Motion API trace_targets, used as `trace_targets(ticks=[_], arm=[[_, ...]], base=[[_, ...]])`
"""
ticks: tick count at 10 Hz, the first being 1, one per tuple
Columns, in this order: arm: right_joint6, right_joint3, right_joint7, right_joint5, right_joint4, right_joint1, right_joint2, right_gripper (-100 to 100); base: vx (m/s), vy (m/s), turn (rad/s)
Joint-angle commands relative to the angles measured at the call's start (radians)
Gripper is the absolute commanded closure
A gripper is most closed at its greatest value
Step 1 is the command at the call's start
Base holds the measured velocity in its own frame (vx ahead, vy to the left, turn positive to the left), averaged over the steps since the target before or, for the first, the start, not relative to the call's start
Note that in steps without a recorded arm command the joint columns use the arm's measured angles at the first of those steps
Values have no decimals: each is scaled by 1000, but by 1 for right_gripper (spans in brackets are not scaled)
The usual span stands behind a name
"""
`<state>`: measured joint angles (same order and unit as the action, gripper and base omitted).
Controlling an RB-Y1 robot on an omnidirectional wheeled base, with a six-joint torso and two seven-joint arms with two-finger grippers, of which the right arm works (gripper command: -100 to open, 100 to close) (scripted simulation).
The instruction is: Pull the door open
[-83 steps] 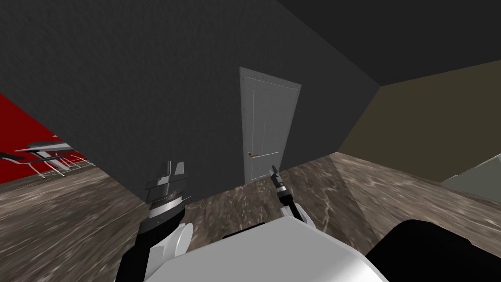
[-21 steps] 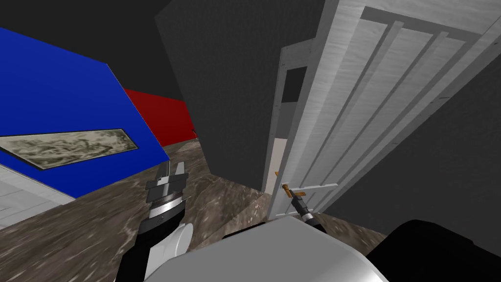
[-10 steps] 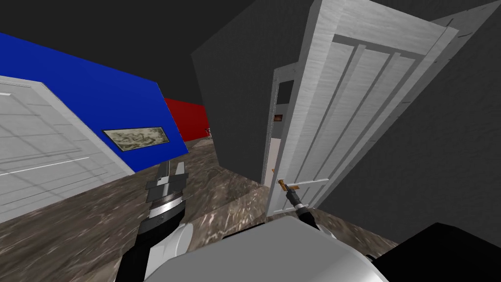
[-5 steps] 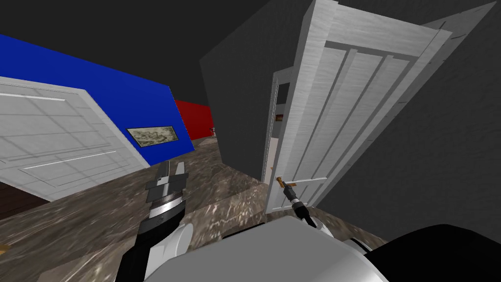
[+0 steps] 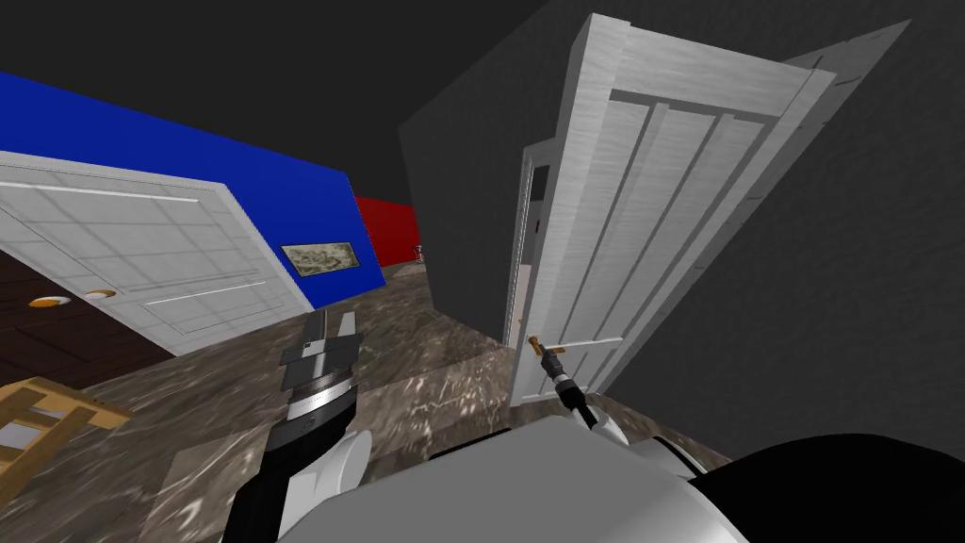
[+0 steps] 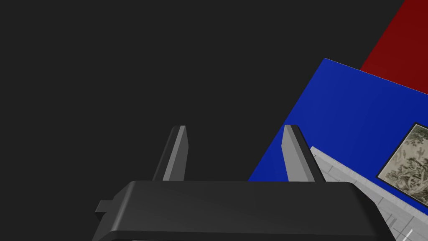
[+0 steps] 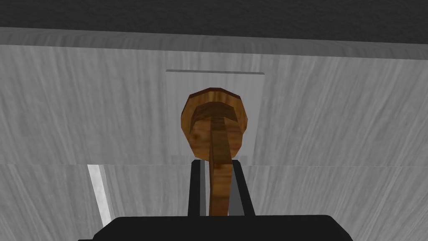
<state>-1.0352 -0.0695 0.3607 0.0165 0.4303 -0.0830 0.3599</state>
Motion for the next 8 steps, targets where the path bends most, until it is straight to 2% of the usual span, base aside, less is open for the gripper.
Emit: trace_targets(ticks=[1,2,3,4,8], arm=[[-1,-6,-3,3,-32,-31,-1,100],[0,-8,-3,5,-41,-41,-2,100],[-2,-4,-3,5,-37,-34,-5,100],[-26,15,17,23,-39,-25,6,100],[-67,47,54,52,-33,-5,28,100]], base=[[-170,-53,78],[-164,-51,77],[-65,-18,31],[-144,-29,60],[-194,-44,32]])
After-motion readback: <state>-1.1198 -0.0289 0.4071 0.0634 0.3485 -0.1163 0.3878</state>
